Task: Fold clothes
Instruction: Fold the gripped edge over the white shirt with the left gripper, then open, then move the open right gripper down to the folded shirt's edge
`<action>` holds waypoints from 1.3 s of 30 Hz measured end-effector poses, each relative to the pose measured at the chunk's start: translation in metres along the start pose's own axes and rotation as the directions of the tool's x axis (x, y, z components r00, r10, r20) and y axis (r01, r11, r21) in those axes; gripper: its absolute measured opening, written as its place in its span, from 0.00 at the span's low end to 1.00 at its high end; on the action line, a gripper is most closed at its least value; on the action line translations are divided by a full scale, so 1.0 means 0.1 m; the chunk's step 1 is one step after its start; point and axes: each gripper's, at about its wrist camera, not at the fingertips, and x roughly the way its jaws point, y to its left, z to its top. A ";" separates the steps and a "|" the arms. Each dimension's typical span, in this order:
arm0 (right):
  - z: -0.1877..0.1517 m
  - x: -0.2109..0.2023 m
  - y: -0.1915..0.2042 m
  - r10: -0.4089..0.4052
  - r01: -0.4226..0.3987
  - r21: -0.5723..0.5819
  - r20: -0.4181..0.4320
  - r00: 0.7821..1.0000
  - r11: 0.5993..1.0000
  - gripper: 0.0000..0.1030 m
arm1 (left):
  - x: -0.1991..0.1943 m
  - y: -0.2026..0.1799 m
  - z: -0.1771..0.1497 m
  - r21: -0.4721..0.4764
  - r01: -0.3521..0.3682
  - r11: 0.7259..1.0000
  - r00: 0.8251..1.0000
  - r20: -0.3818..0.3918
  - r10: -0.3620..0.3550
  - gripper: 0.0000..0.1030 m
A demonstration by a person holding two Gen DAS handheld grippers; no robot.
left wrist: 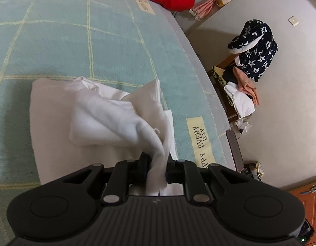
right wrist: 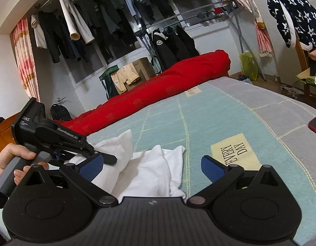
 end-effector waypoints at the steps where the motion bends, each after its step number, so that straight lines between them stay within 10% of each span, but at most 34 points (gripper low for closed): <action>1: 0.00 0.01 0.00 0.000 0.000 0.001 -0.002 1.000 1.000 1.00 | 0.02 -0.01 0.00 0.000 0.000 1.000 1.000 -0.002 0.000 0.13; 16: -0.04 0.05 0.02 0.003 -0.004 -0.027 -0.032 0.999 1.000 1.00 | 0.31 -0.12 0.01 0.028 -0.046 0.999 0.997 -0.056 0.047 0.16; 24: -0.07 0.04 0.04 -0.005 0.003 -0.043 -0.048 0.999 0.999 1.00 | 0.35 -0.24 0.03 0.050 -0.016 0.999 0.996 -0.088 0.021 0.49; 29: -0.06 0.01 0.05 -0.014 0.011 -0.045 -0.047 0.999 0.999 1.00 | 0.29 -0.37 0.04 0.060 0.052 0.997 0.994 -0.096 -0.046 0.50; 35: -0.05 -0.03 0.06 -0.023 0.021 -0.044 -0.042 0.999 0.999 1.00 | -0.07 -0.52 0.02 0.171 0.071 0.983 0.997 -0.027 -0.067 0.60; 39: -0.04 -0.08 0.08 -0.021 0.019 -0.057 -0.036 0.999 0.998 1.00 | -0.33 -0.50 -0.18 0.335 -0.042 0.941 0.998 0.054 0.025 0.65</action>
